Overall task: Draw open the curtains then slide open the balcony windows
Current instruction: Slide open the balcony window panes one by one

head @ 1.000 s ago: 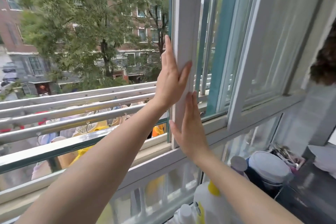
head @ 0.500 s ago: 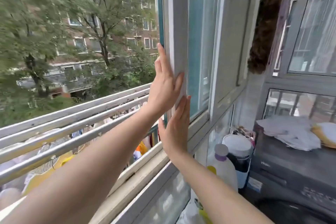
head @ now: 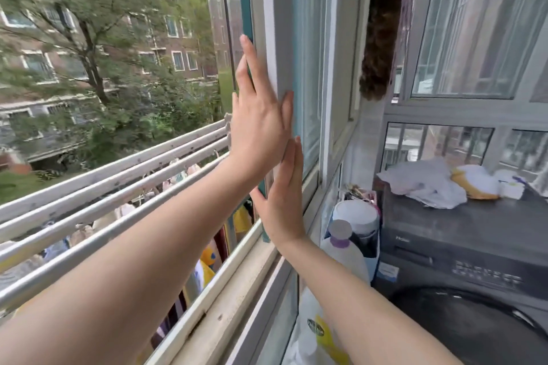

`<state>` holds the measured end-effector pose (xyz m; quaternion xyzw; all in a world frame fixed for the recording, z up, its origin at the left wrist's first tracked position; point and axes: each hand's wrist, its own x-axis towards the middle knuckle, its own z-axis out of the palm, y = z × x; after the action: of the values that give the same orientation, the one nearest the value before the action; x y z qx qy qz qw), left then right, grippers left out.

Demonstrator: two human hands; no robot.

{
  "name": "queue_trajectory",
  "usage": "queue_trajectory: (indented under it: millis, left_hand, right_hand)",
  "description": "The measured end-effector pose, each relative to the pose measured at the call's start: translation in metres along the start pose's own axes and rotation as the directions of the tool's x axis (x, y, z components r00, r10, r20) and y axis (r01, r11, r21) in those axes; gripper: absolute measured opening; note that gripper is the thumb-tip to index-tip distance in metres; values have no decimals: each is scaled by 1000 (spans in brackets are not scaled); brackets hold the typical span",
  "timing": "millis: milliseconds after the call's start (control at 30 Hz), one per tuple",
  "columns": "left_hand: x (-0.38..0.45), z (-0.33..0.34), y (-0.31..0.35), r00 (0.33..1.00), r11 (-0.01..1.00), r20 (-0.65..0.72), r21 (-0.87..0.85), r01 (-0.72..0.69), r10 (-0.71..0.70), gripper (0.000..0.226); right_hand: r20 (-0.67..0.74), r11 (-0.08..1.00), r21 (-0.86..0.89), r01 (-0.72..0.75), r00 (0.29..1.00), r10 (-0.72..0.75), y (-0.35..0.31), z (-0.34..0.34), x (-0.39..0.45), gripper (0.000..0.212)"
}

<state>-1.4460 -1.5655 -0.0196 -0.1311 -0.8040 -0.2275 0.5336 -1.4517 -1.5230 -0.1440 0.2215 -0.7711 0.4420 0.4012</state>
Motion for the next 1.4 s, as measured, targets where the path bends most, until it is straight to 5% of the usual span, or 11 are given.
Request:
queue_trajectory:
  millis: [100, 300, 700, 867, 1033, 1167, 1300, 1400]
  left_hand:
    - [14, 24, -2, 998, 999, 62, 43, 16, -19, 84]
    - [44, 91, -14, 984, 991, 148, 109, 81, -97, 89]
    - [61, 136, -18, 978, 987, 165, 112, 113, -131, 86]
    - [57, 122, -10, 946, 979, 258, 105, 176, -198, 89]
    - [27, 91, 11, 927, 966, 351, 258, 37, -129, 77]
    - [3, 69, 51, 850, 911, 506, 404, -86, -144, 45]
    - [-26, 67, 85, 687, 923, 681, 383, -40, -253, 29]
    - [-49, 77, 114, 577, 936, 790, 333, -116, -209, 29]
  right_hand:
    - [23, 998, -49, -34, 999, 35, 20, -2, 17, 97]
    - [-51, 899, -437, -40, 998, 20, 73, 1, 60, 100]
    - [-32, 842, -539, -21, 999, 5, 115, 5, 89, 98]
    - [218, 864, -493, 100, 976, 12, 114, -20, 83, 95]
    - [588, 892, -318, 323, 805, -81, 121, -79, 64, 70]
    - [713, 871, -391, 296, 697, 83, 119, -139, 39, 43]
    - [644, 832, -537, 141, 706, 296, 122, -205, 10, 29]
    - [606, 773, -631, 66, 664, 438, 131, -259, -8, 29]
